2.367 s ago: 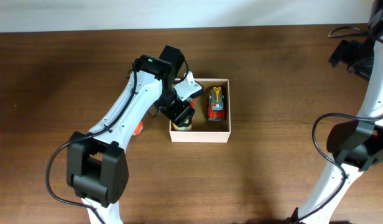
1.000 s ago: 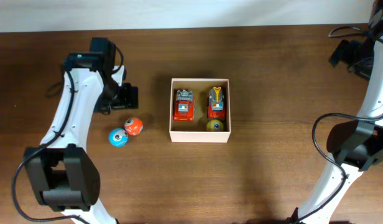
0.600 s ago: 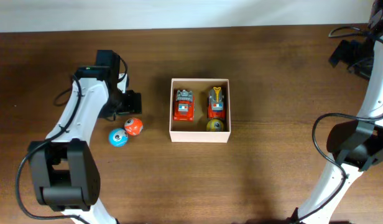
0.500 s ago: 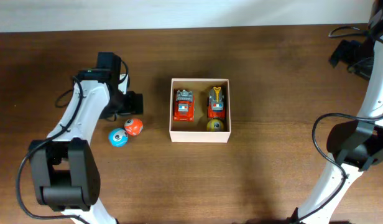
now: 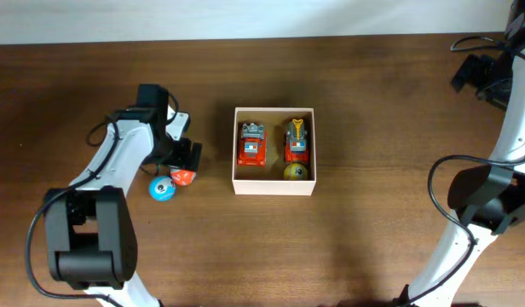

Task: Pack container
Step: 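Lower the left gripper onto the red-orange ball and close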

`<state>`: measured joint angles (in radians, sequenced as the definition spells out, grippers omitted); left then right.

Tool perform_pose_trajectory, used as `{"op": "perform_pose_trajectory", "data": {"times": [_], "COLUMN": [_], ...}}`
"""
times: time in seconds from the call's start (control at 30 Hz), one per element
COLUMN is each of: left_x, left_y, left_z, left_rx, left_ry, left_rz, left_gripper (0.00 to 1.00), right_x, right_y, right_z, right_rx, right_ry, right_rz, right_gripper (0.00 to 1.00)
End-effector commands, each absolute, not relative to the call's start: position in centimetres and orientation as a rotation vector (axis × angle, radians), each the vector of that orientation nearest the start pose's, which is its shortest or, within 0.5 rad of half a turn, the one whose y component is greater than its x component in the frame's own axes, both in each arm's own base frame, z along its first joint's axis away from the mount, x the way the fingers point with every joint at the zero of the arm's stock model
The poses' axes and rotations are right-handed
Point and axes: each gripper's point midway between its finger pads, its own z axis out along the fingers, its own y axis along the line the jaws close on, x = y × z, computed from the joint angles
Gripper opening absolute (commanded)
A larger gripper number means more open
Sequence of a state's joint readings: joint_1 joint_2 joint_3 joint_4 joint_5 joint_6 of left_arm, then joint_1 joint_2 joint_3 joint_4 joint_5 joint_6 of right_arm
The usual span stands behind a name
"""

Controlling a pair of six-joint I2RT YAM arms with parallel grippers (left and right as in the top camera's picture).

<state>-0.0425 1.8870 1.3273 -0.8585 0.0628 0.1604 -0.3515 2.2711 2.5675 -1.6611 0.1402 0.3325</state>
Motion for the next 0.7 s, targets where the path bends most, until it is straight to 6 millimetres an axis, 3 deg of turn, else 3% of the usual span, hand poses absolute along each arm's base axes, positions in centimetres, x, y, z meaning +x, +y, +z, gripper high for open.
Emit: {"op": "perform_pose_trajectory", "data": {"times": [0.0, 0.33, 0.6, 0.67], "left_x": [37.1, 36.2, 35.9, 35.9], "left_y": [-3.6, -3.7, -4.9, -5.1], "left_z": [3.4, 2.2, 2.0, 2.0], "left_rx": [0.437, 0.444, 0.467, 0.475], "left_ry": [2.955, 2.976, 2.978, 2.978], "left_rz": [-0.152, -0.157, -0.217, -0.217], "left_gripper": [0.99, 1.00, 0.94, 0.80], "right_x": [41.9, 41.9, 41.9, 41.9], "right_y": [-17.8, -17.8, -17.8, -17.8], "right_z": [22.8, 22.8, 22.8, 22.8], "right_rx": [0.985, 0.985, 0.985, 0.985], "right_ry": [2.697, 2.697, 2.697, 2.697], "right_rz": [-0.206, -0.206, -0.207, -0.206], "right_gripper": [0.99, 0.99, 0.99, 0.99]}}
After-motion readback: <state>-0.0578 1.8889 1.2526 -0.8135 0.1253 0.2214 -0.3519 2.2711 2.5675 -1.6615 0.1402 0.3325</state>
